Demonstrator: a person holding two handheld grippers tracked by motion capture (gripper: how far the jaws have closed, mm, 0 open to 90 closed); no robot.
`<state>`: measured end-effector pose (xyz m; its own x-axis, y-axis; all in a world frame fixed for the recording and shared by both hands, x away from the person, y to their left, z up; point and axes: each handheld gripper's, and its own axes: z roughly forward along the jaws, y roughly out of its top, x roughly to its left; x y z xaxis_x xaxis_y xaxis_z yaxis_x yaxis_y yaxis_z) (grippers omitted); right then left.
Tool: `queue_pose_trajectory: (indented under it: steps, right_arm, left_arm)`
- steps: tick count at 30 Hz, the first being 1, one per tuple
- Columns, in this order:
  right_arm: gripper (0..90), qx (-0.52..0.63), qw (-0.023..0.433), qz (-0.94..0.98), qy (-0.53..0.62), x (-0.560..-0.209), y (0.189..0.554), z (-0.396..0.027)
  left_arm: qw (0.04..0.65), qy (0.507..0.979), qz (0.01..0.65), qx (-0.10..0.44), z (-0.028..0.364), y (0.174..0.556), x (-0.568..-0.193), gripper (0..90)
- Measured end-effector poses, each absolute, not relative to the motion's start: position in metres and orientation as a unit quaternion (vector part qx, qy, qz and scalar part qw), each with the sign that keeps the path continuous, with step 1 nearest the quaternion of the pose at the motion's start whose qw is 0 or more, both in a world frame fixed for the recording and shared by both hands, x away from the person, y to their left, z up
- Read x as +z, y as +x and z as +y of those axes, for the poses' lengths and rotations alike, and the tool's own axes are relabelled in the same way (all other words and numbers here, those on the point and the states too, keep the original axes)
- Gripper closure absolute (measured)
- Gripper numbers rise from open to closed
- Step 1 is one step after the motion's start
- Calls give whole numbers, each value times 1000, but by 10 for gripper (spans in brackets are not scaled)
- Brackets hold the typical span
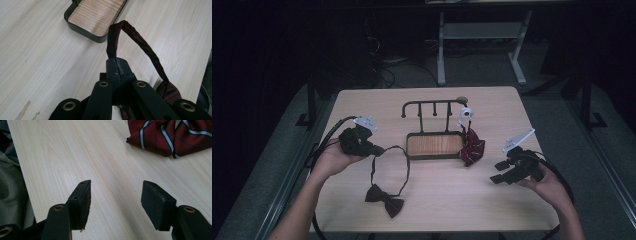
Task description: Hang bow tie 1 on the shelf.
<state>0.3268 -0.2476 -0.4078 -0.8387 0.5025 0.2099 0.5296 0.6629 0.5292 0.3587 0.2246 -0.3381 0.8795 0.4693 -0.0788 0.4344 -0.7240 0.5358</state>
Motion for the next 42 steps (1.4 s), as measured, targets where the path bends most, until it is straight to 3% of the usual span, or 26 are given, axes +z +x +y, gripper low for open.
queue_pose_trajectory:
  steps: [42]
  right_arm:
    - [405, -301, 11, -913, -276, -399, 320, -250]
  left_arm:
    - [279, 938, 200, 50, 211, 353, -286, 900]
